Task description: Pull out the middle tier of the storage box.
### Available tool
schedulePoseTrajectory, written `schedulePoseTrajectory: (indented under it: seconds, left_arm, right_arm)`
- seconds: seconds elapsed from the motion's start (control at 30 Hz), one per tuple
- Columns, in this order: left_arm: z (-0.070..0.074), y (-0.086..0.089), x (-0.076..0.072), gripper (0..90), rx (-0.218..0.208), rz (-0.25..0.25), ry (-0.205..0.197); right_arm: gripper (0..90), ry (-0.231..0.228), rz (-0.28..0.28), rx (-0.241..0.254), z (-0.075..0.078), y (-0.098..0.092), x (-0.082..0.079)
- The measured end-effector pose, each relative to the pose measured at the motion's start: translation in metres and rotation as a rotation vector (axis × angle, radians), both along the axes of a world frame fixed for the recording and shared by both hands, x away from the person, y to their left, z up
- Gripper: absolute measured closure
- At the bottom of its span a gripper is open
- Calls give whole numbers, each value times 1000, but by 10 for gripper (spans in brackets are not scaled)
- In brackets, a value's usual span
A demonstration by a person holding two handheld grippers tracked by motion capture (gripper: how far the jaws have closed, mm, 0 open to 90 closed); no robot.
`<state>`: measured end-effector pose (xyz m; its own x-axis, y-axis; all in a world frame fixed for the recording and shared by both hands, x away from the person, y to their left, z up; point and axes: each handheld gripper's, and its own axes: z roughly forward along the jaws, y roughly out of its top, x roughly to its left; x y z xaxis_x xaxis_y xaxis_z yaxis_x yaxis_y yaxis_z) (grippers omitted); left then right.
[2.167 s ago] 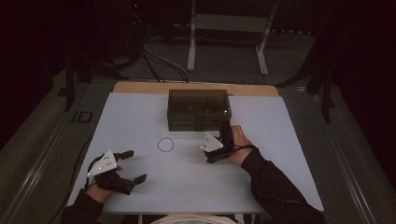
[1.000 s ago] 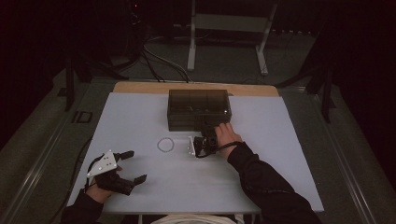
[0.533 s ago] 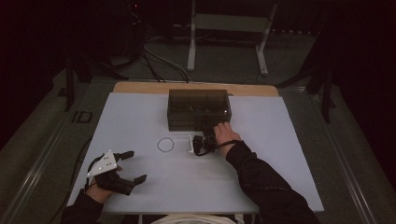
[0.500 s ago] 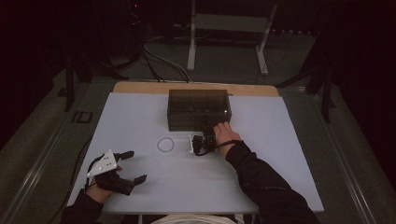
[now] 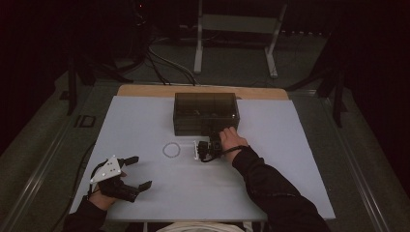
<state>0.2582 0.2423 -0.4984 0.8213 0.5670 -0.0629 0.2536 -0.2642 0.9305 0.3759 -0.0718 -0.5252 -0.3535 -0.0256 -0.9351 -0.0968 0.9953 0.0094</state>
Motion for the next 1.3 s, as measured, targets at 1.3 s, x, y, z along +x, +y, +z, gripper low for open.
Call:
schedulePoseTrajectory:
  seconds: [1.3]
  left_arm:
    - [-1, -1, 1, 9, 1, 0, 7]
  right_arm:
    - [723, 117, 44, 48, 13, -8, -21]
